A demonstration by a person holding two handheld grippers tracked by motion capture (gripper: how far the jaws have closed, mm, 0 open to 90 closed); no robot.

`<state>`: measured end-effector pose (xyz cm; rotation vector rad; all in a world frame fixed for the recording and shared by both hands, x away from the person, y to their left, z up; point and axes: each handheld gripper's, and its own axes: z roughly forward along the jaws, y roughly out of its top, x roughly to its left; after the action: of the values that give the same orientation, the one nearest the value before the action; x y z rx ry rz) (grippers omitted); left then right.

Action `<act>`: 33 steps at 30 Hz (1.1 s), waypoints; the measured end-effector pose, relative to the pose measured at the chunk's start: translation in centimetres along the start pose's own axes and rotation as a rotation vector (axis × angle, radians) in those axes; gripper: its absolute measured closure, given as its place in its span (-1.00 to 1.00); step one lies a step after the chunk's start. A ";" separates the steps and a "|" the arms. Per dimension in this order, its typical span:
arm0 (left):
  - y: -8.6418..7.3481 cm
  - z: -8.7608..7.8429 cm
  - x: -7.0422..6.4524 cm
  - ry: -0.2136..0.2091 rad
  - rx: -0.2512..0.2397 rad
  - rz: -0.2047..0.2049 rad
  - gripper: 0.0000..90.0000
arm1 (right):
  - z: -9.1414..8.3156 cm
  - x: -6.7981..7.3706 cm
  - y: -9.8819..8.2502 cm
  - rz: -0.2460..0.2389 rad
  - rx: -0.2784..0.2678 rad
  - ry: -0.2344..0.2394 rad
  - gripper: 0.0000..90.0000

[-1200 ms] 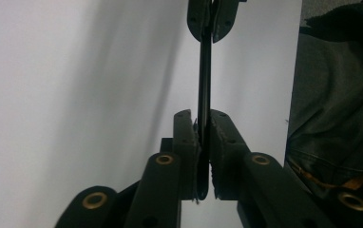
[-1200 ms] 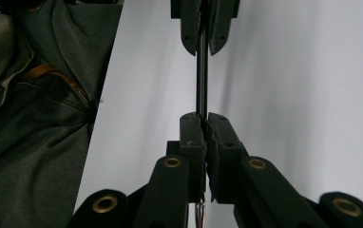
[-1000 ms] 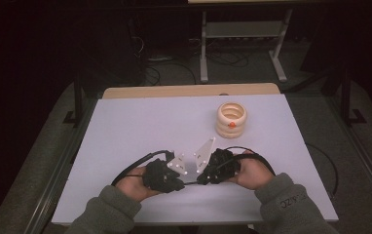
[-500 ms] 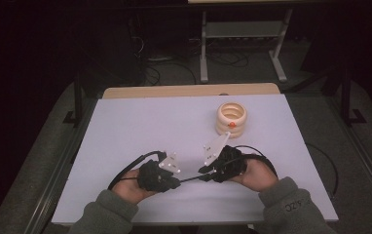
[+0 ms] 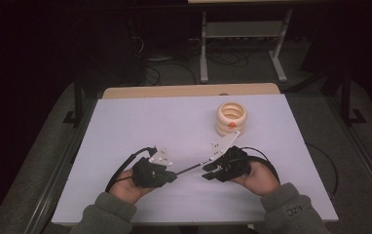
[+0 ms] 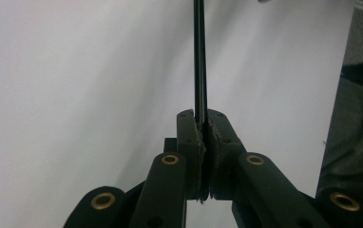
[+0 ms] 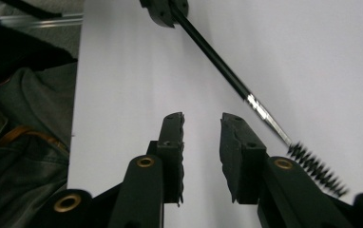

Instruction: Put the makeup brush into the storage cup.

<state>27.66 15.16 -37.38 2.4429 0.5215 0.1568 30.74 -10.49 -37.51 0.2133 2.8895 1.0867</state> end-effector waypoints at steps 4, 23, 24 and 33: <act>0.1 -0.3 0.2 0.022 -0.033 -0.030 0.90 | 0.1 -0.5 -0.5 0.061 -0.024 -0.020 0.51; 0.5 2.5 -0.2 0.023 -0.053 -0.077 0.90 | -0.5 -1.9 -0.6 0.294 -0.255 -0.009 0.52; 0.5 2.7 -0.4 0.017 -0.055 -0.092 0.90 | -0.5 -1.9 -0.6 0.299 -0.270 0.000 0.52; 0.7 3.6 -0.8 0.022 -0.033 -0.069 0.90 | -0.4 -2.3 -0.6 0.330 -0.338 0.080 0.70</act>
<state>28.03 12.28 -39.80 2.3899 0.6074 0.1631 32.88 -11.49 -37.59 0.6591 2.7377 1.6460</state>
